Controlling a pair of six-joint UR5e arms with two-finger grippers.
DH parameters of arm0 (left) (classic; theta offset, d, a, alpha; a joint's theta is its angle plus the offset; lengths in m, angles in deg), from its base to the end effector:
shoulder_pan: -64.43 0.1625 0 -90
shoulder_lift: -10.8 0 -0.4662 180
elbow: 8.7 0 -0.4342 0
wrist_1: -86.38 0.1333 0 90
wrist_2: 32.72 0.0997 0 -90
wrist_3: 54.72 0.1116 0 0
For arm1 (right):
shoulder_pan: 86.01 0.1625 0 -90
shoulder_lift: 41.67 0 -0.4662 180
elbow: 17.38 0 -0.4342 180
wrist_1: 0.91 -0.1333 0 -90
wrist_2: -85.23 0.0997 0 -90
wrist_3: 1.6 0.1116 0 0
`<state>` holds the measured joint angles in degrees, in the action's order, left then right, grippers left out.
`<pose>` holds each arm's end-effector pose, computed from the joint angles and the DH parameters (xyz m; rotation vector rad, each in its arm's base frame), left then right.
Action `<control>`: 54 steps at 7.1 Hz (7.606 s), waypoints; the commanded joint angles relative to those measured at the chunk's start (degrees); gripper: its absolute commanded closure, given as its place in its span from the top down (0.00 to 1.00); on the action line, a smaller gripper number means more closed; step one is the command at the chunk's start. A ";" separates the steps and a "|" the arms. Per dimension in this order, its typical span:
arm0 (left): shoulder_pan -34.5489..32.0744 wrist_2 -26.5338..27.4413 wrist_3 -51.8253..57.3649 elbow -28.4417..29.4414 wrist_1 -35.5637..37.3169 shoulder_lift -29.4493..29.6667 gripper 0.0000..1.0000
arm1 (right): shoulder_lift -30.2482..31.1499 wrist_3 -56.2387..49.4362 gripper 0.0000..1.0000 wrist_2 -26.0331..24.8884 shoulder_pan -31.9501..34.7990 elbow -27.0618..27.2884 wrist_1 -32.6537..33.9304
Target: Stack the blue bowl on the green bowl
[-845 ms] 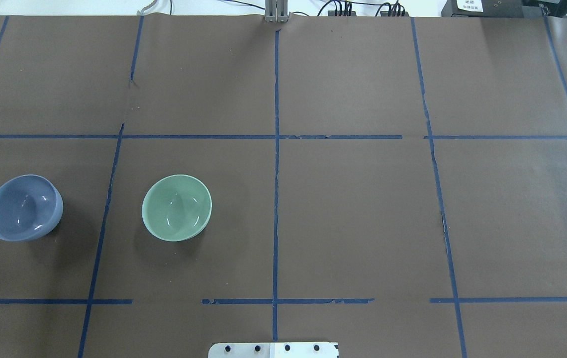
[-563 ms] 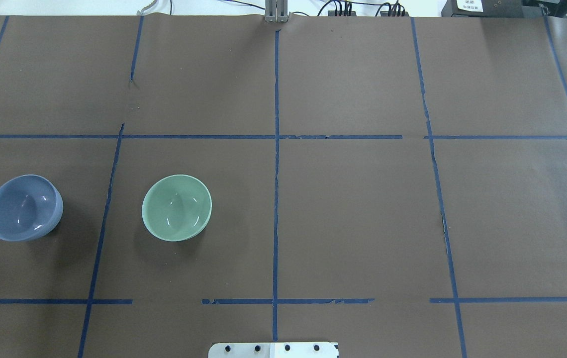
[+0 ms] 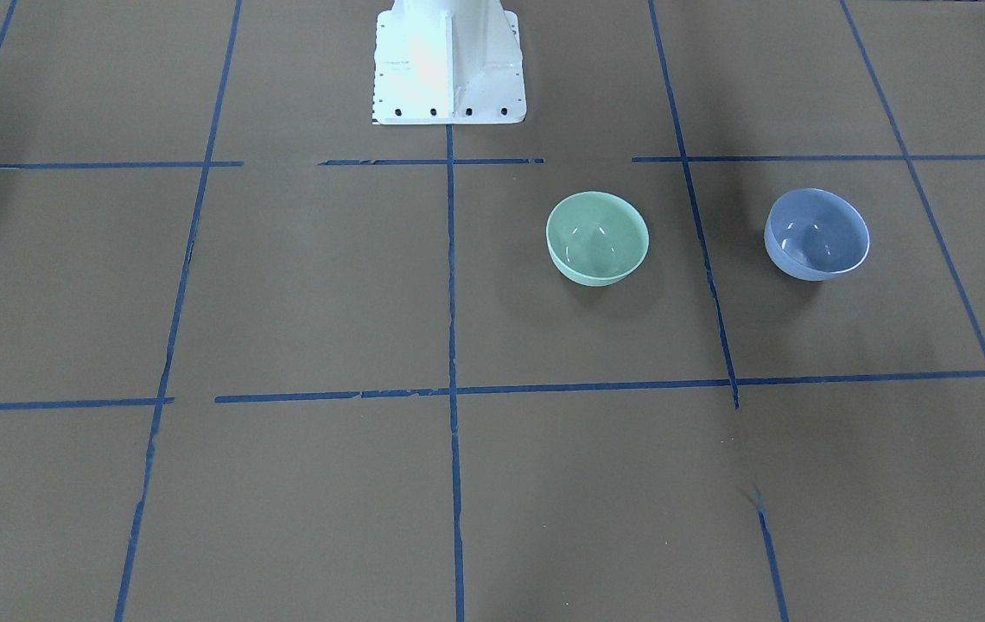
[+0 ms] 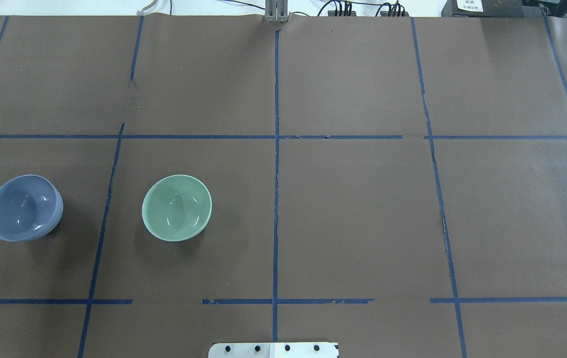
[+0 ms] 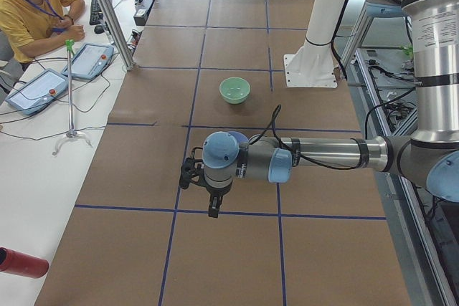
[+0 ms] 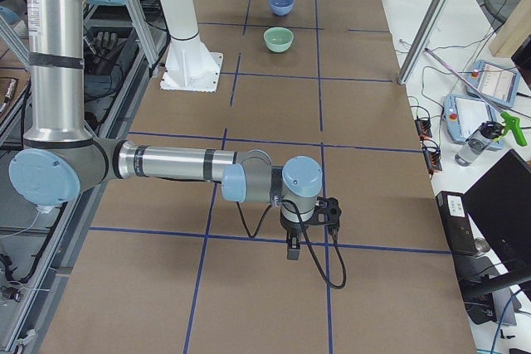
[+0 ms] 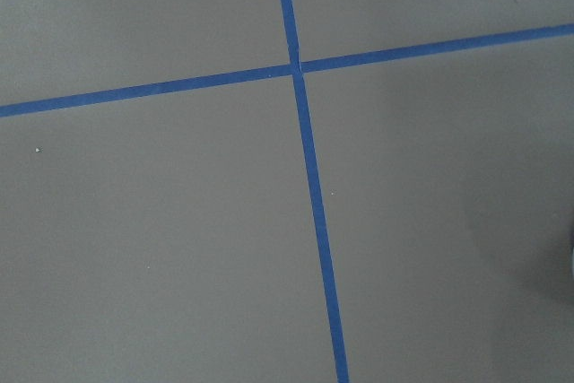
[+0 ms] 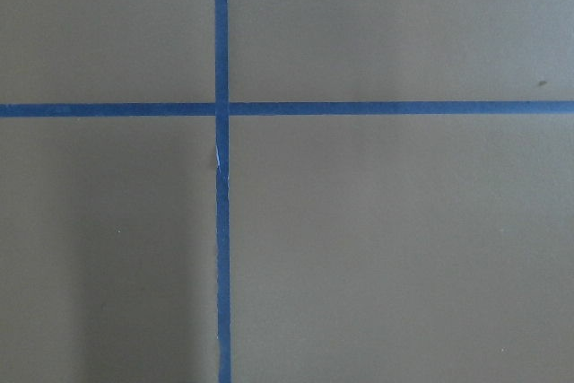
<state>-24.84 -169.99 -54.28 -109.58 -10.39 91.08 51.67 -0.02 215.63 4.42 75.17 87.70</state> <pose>-0.0454 -0.4652 0.6745 0.1284 0.8241 0.0763 0.0648 -0.5071 0.7178 0.0030 -0.7052 0.0299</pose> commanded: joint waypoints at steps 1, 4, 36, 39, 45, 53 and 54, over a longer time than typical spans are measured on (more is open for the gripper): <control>8.54 0.07 -8.13 -0.90 -3.66 1.53 1.00 | 0.00 0.00 1.00 -0.06 0.00 0.00 0.07; 21.04 1.20 -27.08 -0.81 -19.90 1.10 1.00 | 0.00 0.00 1.00 -0.06 0.00 0.00 -0.01; 53.41 18.97 -81.48 -10.30 -11.16 20.87 0.00 | 0.00 0.00 1.00 -0.06 0.00 0.00 -0.02; 53.41 18.97 -81.57 -9.77 -11.16 21.14 0.00 | 0.00 0.00 1.00 -0.06 0.00 0.00 -0.01; 49.66 14.17 -69.79 -16.42 -11.16 14.94 1.00 | 0.00 0.00 1.00 -0.06 0.00 0.00 0.07; -0.43 1.76 9.36 -3.55 -2.38 -6.27 1.00 | 0.00 0.00 1.00 -0.06 0.00 0.00 -0.02; -0.99 1.74 9.92 -3.53 -0.63 -6.20 1.00 | 0.00 0.00 1.00 -0.06 0.00 0.00 0.07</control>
<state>-23.42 -166.92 -46.83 -114.15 -12.47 85.56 51.68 -0.02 215.58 4.42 75.17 87.71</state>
